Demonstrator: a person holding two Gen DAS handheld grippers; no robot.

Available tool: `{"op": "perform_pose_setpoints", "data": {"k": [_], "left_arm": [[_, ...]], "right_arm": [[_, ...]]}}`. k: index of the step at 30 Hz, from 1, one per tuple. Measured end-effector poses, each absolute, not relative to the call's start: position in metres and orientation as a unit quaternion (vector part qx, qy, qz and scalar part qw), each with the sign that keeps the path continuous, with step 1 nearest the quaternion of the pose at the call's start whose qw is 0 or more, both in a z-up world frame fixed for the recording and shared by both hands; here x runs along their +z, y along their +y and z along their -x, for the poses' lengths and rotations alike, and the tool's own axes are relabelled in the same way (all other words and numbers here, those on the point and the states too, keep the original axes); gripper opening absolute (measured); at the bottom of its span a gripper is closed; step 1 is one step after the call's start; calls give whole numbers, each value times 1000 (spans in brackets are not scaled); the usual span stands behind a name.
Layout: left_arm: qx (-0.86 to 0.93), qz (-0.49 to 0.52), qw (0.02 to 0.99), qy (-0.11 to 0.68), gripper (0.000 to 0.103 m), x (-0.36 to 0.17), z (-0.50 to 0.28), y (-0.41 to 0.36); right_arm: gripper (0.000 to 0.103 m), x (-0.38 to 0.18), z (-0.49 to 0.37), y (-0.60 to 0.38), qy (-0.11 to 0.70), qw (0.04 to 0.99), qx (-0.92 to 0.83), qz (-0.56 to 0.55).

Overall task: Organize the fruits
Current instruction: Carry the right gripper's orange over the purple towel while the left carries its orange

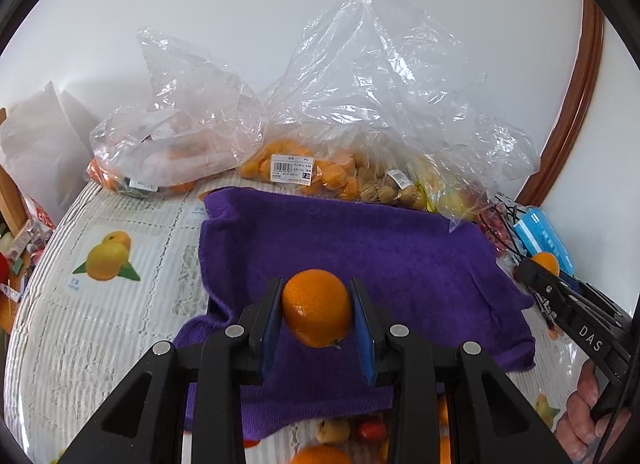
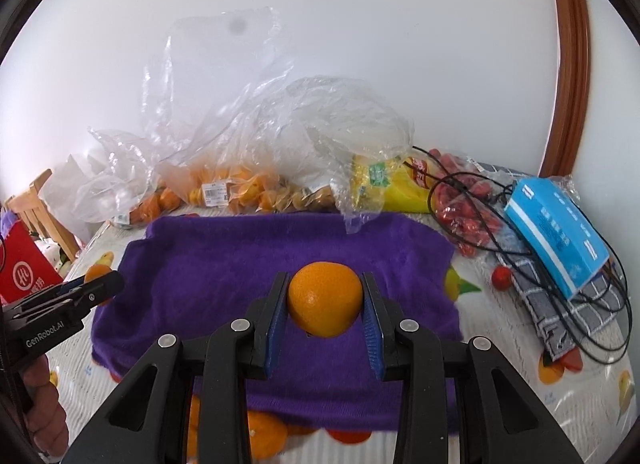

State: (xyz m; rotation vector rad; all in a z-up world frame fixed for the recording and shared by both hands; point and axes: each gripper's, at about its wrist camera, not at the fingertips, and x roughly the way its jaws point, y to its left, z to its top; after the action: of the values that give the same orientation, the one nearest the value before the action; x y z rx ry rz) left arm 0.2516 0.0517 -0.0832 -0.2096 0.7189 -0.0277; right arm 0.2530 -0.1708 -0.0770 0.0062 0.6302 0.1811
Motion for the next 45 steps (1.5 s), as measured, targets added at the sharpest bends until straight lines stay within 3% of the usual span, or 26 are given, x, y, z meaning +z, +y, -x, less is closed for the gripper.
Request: {"op": "perform_pose_setpoints", "data": {"k": [11,45], "left_arm": [[-10,105,924,368,31,-113,-270,52],[-14,113,909,401,31,-136,-282,48]], "right_arm": [[34,-111,-279,-182,335,938,85,-10],[35,-150,-290,-178,379,921,86,-4]]}}
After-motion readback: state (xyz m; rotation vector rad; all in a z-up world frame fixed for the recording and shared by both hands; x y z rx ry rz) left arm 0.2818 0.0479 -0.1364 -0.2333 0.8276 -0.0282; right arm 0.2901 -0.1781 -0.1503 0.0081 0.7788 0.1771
